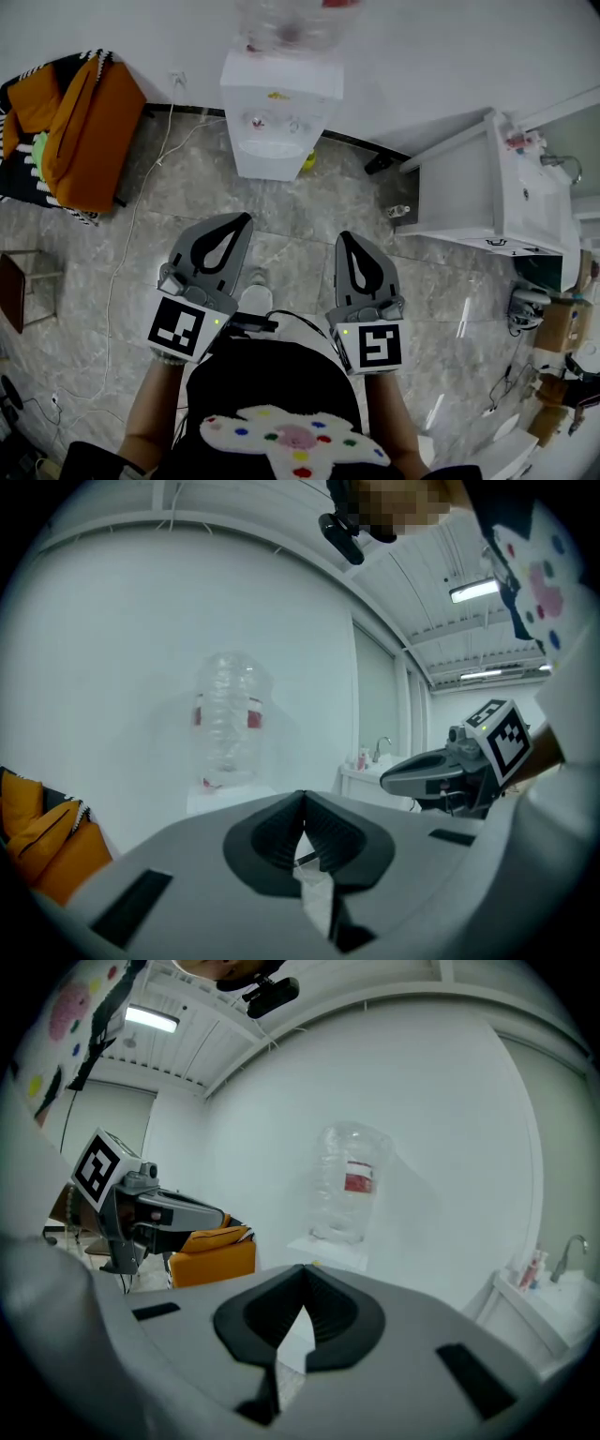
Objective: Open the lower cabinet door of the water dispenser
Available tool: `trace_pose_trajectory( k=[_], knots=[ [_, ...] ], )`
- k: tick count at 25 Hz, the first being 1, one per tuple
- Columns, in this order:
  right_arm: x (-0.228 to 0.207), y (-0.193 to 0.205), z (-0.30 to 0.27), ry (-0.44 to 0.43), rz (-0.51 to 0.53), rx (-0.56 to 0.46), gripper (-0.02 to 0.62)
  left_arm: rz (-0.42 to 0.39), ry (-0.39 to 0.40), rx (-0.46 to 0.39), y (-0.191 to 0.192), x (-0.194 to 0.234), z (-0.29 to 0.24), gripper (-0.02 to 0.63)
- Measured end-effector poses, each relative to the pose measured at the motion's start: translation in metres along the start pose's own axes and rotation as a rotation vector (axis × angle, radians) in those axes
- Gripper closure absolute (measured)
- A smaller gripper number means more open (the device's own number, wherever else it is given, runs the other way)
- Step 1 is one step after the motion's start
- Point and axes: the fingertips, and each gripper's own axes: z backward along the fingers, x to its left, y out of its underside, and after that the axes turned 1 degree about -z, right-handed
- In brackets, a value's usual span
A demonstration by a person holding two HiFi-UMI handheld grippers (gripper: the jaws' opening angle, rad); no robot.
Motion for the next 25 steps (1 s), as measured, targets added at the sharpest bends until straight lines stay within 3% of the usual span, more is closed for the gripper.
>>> trace_pose_trajectory(
  k=[12, 17, 25],
  knots=[
    [-0.005, -0.001, -0.022, 0.044, -0.014, 0.026, 0.591, 0.029, 0.03, 0.007, 0.005, 0.026, -0.021, 0.594],
    [-0.018, -0.001, -0.028, 0.063, 0.035, 0.027, 0.592, 0.023, 0.023, 0.0, 0.003, 0.03, -0.026, 0.594],
    [-0.023, -0.005, -0.041, 0.027, 0.046, 0.002, 0.592, 0.006, -0.01, -0.012, -0.003, 0.038, -0.032, 0.594]
  ],
)
